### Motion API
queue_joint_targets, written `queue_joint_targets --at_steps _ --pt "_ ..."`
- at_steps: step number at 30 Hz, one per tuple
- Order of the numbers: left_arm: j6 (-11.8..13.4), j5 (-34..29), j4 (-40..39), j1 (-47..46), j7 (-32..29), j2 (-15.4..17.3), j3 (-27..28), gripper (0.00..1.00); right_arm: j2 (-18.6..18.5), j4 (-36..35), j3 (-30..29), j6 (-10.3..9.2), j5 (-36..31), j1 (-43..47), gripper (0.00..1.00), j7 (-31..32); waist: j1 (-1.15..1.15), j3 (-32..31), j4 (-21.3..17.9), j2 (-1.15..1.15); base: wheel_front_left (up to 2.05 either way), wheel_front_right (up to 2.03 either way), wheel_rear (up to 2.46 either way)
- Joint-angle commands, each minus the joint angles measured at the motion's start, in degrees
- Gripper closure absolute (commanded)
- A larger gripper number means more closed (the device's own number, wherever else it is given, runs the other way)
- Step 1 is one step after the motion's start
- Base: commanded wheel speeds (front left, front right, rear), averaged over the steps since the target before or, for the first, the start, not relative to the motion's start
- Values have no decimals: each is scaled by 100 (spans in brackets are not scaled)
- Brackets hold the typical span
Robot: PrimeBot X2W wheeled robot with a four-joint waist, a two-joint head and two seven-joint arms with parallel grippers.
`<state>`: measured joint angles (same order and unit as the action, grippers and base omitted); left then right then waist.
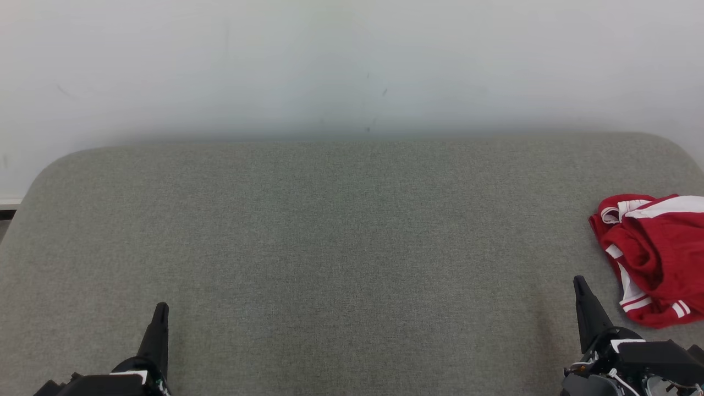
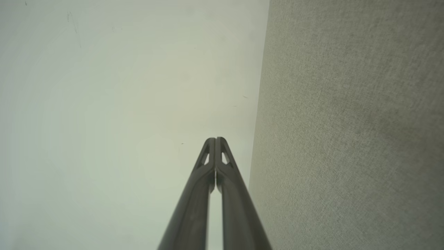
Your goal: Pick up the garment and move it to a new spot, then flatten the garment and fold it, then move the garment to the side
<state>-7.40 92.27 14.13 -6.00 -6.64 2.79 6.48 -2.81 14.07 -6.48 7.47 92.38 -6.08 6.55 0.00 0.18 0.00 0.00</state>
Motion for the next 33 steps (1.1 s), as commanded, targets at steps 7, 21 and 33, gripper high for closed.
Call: queue_joint_targets --at_steps 7,21,33 --pt "-17 27 -18 -53 -1 17 15 100 -13 -8 -11 4 8 -37 100 16 0 0 0 0 0 0 0" --pt "-17 27 -18 -53 -1 17 16 100 -13 -8 -11 4 8 -37 100 16 0 0 0 0 0 0 0" --pt "-17 28 -18 -53 -1 17 15 100 -13 -9 -11 4 8 -37 100 15 0 0 0 0 0 0 0"
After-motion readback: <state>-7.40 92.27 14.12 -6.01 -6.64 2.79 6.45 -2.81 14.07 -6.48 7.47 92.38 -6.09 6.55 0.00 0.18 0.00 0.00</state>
